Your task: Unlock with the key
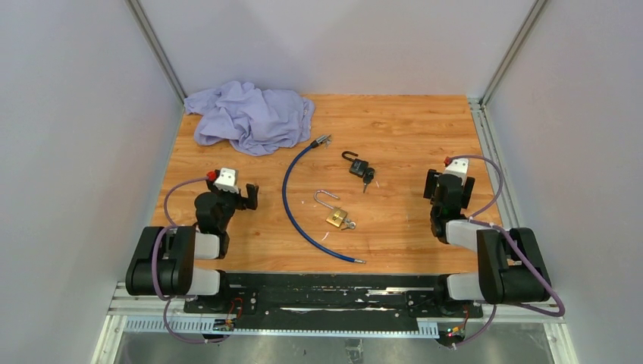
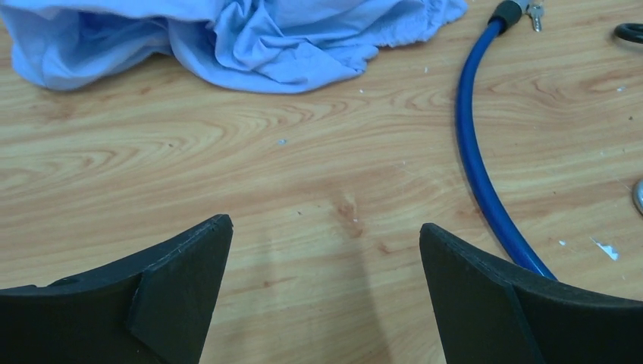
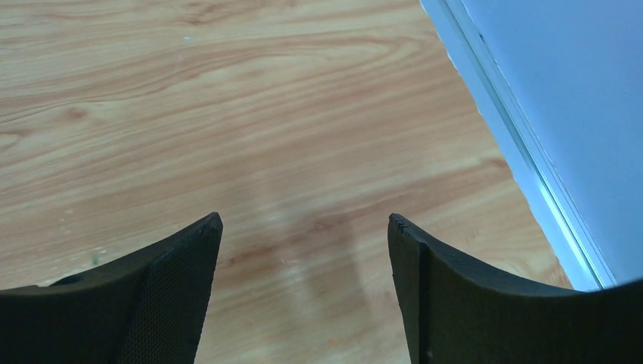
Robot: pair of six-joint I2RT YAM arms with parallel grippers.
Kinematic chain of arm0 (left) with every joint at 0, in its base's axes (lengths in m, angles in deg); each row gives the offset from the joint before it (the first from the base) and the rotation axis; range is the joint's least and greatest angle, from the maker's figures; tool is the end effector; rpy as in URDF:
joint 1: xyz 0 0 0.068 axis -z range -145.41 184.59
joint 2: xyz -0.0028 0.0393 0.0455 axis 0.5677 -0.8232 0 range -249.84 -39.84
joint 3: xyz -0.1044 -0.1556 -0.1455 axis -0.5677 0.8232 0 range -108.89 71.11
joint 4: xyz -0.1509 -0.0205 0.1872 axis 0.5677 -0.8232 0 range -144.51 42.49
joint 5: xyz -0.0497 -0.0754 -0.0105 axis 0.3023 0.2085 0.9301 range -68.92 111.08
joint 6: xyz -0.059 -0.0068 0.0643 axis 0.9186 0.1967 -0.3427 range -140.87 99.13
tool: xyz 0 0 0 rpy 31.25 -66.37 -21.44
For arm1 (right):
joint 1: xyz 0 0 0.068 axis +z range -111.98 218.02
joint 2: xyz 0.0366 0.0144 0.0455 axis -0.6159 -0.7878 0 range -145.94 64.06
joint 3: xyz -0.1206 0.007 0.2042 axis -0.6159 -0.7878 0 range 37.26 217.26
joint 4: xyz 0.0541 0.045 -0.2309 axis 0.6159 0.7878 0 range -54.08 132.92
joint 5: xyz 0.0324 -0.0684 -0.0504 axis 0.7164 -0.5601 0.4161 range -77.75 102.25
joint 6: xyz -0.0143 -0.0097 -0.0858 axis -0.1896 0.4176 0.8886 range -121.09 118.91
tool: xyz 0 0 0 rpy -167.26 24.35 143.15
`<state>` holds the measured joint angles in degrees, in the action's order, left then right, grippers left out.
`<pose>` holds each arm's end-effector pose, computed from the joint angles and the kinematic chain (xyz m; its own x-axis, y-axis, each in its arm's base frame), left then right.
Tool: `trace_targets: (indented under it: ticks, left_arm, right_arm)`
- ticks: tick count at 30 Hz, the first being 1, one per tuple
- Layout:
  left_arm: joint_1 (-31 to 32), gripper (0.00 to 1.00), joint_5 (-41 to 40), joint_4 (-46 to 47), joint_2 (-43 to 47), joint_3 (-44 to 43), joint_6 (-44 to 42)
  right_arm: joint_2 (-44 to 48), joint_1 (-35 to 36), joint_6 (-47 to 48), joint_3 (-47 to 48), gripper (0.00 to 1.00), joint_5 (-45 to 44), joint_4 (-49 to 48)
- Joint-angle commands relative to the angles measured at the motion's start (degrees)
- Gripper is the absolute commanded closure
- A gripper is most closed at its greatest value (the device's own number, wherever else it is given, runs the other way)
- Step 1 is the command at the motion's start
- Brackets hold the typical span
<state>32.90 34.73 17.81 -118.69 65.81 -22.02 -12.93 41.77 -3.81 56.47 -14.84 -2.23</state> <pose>0.2451 -0.0110 0.1175 -0.1390 0.0154 -0.9902 0.2076 0.9781 -0.0139 0.2752 -0.0174 0.1296 -0.3175 0.0215 -0.9480 0.3853 0.9164 -0.1082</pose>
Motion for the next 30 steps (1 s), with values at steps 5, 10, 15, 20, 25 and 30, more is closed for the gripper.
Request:
trace_targets:
  ticks: [5,10,15,20,25,30]
  left_arm:
    - [1.08,0.02,-1.22,-2.63,1.17,-4.76,-3.7]
    - [1.01,0.02,-1.89,-1.34,0.68,-4.56,-3.19]
    - [1.08,0.02,-2.02,-1.18,0.58,-4.58,-3.22]
    - [1.05,0.02,-2.07,-1.09,0.47,-4.54,-3.21]
    - [1.08,0.02,-2.14,-1.62,0.45,-4.8,-3.41]
    - [1.08,0.02,-2.77,-1.4,0.54,-4.71,-2.95]
  right_arm:
    - [-5.28,1.29,7.45,-7.62,0.19,6.39,-24.54]
    - [-2.66,1.35,6.44,-6.33,0.19,6.21,-19.04]
    - [-2.64,1.35,6.5,-6.41,0.18,6.17,-19.19]
    - [-2.73,1.35,6.5,-6.37,0.18,6.22,-19.2]
    - [-2.73,1.34,6.5,-6.3,0.18,6.27,-19.17]
    - [-2.73,1.35,6.5,-6.37,0.18,6.27,-19.17]
